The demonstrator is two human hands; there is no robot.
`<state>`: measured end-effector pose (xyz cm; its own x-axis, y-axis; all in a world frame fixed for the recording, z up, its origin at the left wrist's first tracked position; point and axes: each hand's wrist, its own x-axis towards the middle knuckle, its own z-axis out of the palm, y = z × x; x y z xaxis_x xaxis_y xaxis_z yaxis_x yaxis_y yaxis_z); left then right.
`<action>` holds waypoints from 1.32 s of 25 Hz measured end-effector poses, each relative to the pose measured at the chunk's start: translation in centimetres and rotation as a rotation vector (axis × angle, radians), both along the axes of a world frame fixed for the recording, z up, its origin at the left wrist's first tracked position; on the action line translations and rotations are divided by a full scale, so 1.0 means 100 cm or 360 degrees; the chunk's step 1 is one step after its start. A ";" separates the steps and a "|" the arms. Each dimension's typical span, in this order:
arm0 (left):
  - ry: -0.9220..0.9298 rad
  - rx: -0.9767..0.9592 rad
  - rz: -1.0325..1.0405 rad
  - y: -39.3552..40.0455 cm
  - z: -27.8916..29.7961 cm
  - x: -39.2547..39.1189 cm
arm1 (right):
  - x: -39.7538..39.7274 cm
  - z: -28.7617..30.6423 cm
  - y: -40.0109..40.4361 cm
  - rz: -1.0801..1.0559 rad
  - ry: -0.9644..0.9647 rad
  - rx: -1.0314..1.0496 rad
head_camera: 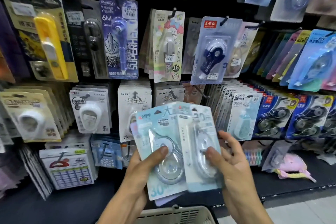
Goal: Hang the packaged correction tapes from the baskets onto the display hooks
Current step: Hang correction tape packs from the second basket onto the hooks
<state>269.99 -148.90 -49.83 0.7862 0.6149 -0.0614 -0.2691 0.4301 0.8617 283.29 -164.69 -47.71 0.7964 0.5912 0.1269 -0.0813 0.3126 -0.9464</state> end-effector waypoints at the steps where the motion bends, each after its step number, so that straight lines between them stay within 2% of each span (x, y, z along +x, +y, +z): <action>1: -0.0029 0.0027 0.0025 0.006 0.003 0.000 | 0.008 0.002 0.000 -0.0113 -0.0017 0.0060; 4: -0.0035 0.0208 0.0058 0.027 0.022 -0.001 | 0.033 0.011 0.004 -0.0322 -0.0147 0.0025; 8: -0.0048 0.0455 -0.0030 0.044 0.045 0.001 | 0.057 0.013 0.017 -0.0454 -0.0408 -0.0371; 12: -0.0057 0.0446 -0.0008 0.051 0.042 0.000 | 0.061 0.014 0.025 -0.0586 -0.0571 -0.0579; 15: -0.0030 0.0376 0.0109 0.051 0.033 -0.001 | 0.047 0.007 0.026 -0.0660 -0.0527 -0.0677; 17: -0.0003 0.0389 0.0163 0.048 0.027 0.003 | 0.018 0.000 0.025 -0.0438 -0.0566 -0.0535; 19: 0.0019 0.0420 0.0180 0.043 0.024 0.008 | -0.014 -0.005 0.032 0.0099 -0.0404 -0.0377; 21: 0.0006 0.0416 0.0130 0.040 0.023 0.009 | -0.028 -0.009 0.043 0.0276 -0.0368 -0.0369; 24: -0.0036 0.0425 0.0044 0.042 0.024 0.004 | -0.022 -0.002 0.048 0.0203 -0.0124 -0.0166; 27: -0.0051 0.0435 0.0146 0.048 0.025 -0.002 | -0.004 0.008 0.040 -0.0025 0.0111 0.0011; 31: -0.0055 0.0428 0.0251 0.055 0.027 -0.008 | 0.030 0.010 0.017 -0.0544 -0.0038 -0.0231; 33: -0.0065 0.0429 0.0265 0.058 0.029 -0.010 | 0.036 0.007 0.007 -0.0649 -0.0079 -0.0235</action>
<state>268.98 -143.12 -46.94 0.6717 0.7253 0.1506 -0.3534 0.1350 0.9257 286.91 -164.01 -46.99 0.9637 0.2440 0.1085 0.0674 0.1710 -0.9830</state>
